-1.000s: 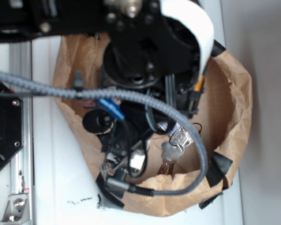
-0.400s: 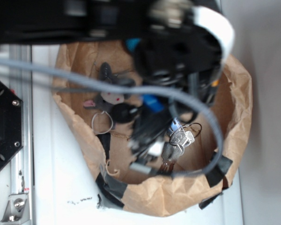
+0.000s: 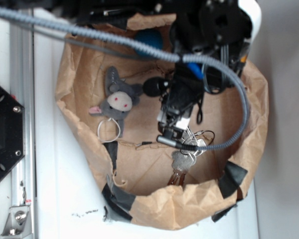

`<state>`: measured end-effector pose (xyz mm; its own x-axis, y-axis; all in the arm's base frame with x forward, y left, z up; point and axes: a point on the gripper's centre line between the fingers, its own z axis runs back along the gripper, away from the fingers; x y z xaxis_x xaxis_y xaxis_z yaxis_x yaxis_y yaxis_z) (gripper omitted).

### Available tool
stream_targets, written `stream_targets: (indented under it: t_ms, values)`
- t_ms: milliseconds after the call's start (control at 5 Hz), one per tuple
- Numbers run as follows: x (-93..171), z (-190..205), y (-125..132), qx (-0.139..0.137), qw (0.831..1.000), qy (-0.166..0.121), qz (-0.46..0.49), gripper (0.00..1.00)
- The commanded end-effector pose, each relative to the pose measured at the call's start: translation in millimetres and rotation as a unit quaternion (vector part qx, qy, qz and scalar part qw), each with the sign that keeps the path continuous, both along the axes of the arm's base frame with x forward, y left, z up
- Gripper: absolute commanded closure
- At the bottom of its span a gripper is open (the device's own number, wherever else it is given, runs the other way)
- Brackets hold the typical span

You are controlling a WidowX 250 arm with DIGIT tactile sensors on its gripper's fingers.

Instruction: Grab the silver keys.

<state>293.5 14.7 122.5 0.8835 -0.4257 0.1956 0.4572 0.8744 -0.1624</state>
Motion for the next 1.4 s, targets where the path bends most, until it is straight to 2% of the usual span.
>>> stream_targets:
  t_ms: [0, 200, 600, 800, 1000, 1200]
  values:
    - [-13, -12, -22, 0.026, 0.998, -0.038, -0.035, 0.00]
    - [-13, -14, -30, 0.024, 0.999, -0.030, -0.029, 0.00]
    - [6, -33, -37, 0.017, 0.998, -0.057, 0.017, 0.00]
    - [8, -41, -44, 0.014, 0.997, -0.057, 0.040, 0.00]
    - [6, -55, -49, 0.009, 0.998, -0.032, 0.052, 0.00]
    - [14, -67, -54, 0.003, 0.998, -0.023, 0.062, 0.00]
